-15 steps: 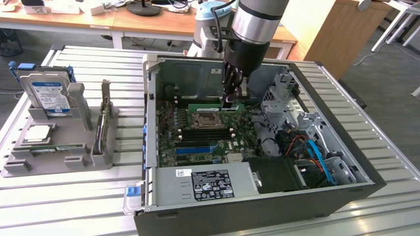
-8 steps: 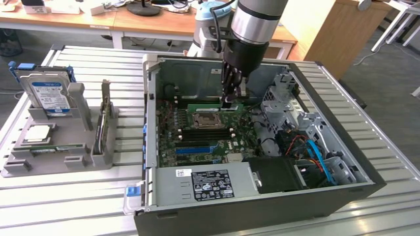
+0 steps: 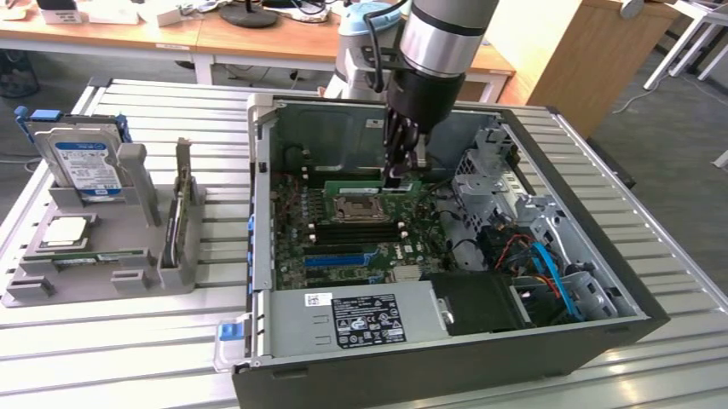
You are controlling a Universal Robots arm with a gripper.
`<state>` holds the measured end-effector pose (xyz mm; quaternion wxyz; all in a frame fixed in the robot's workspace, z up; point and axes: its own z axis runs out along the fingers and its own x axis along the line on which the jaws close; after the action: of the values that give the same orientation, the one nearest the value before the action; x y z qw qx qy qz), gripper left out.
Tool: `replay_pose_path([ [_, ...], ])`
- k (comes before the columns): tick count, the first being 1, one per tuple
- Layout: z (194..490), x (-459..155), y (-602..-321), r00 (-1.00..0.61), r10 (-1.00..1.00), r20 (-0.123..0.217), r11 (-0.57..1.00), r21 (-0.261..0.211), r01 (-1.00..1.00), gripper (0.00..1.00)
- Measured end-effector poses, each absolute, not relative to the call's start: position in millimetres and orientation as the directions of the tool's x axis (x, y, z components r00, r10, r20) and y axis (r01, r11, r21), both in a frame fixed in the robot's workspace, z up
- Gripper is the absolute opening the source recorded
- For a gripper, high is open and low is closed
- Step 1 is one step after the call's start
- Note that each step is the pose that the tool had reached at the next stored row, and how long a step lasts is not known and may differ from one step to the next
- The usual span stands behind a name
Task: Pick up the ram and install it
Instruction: 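Insert the ram into the slot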
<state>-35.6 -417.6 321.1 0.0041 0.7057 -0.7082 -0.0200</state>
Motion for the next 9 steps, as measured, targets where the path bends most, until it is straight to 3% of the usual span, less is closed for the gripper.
replay_pose_path([
  [9,314.8,-35.8,-417.6,-0.004,-1.0,-0.022,0.003,0.034,-0.999,0.12],
])
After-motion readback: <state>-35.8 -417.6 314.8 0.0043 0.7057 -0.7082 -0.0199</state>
